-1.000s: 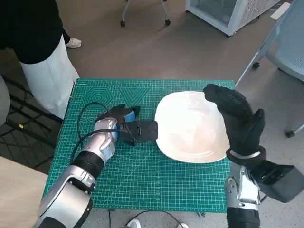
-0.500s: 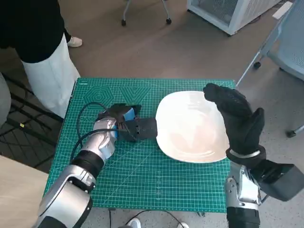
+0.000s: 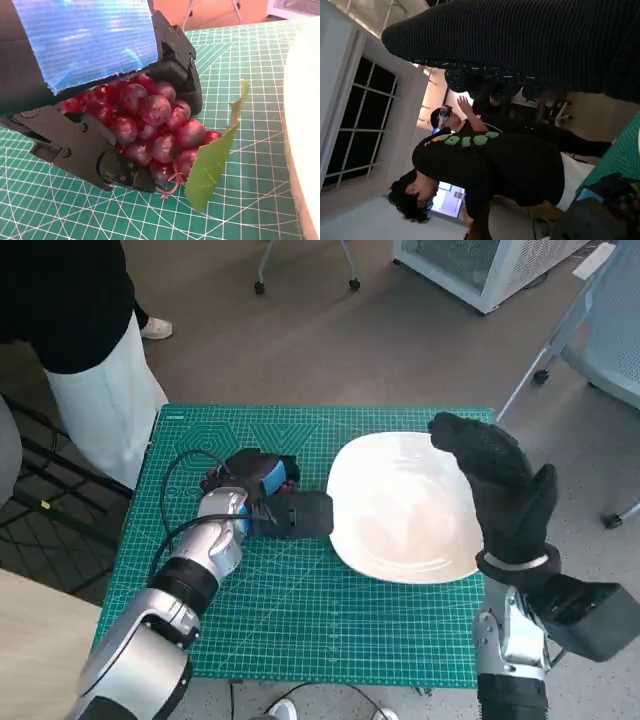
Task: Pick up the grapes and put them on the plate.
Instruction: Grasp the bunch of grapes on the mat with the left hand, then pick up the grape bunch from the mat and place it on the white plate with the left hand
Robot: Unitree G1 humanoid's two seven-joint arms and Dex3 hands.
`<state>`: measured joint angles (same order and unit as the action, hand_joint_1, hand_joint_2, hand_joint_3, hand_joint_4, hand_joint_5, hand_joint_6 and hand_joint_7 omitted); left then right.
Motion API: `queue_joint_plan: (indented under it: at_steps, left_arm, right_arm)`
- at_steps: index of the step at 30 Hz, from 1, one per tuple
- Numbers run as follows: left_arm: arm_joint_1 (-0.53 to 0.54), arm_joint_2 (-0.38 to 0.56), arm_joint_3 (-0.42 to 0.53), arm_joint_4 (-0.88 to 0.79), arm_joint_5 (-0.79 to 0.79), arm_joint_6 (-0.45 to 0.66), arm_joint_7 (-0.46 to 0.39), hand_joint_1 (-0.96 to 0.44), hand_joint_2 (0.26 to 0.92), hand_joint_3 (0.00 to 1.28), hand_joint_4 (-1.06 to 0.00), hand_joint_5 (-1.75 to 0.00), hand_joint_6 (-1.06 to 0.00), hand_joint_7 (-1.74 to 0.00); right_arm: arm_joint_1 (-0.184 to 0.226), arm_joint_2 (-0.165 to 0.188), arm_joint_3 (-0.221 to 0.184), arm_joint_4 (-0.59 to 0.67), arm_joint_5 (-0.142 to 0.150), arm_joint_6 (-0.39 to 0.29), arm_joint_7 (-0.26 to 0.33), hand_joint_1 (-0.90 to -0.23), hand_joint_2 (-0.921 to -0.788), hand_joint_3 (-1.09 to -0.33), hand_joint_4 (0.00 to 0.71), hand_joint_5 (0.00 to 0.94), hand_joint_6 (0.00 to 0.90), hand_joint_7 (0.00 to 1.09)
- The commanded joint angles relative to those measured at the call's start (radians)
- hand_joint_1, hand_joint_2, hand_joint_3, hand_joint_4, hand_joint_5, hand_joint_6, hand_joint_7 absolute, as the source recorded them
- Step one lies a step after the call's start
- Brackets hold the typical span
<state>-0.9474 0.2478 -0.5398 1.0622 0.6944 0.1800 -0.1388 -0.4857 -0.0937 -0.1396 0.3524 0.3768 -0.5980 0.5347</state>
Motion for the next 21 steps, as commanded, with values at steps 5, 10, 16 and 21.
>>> queue_joint_plan:
  at_steps: [5, 10, 16, 21]
  left_arm:
    - [0.051, 0.000, -0.018, 0.009, 0.005, 0.023, -0.035, 0.01, 0.909, 0.15, -0.61, -1.41, -0.61, -1.02]
    - [0.047, 0.001, -0.016, 0.011, 0.002, 0.024, -0.046, 0.01, 0.918, 0.13, -0.62, -1.40, -0.60, -1.02]
    - [0.042, 0.003, -0.014, 0.021, -0.001, 0.018, -0.053, 0.01, 0.920, 0.12, -0.63, -1.39, -0.60, -1.03]
    - [0.039, 0.002, -0.014, 0.030, -0.001, 0.014, -0.054, 0.01, 0.920, 0.12, -0.63, -1.38, -0.59, -1.04]
  right_arm:
    - [0.003, -0.001, -0.002, 0.015, -0.015, 0.005, -0.008, -0.430, -0.921, -0.580, 0.273, 0.000, -0.001, 0.59]
    - [0.000, -0.001, -0.003, 0.022, -0.013, 0.000, -0.003, -0.431, -0.921, -0.580, 0.273, 0.000, -0.001, 0.59]
    - [-0.003, -0.002, -0.003, 0.028, -0.012, -0.005, 0.001, -0.434, -0.921, -0.578, 0.273, 0.000, -0.001, 0.59]
    - [-0.004, -0.003, -0.003, 0.028, -0.013, -0.008, 0.000, -0.436, -0.921, -0.577, 0.274, 0.001, -0.001, 0.59]
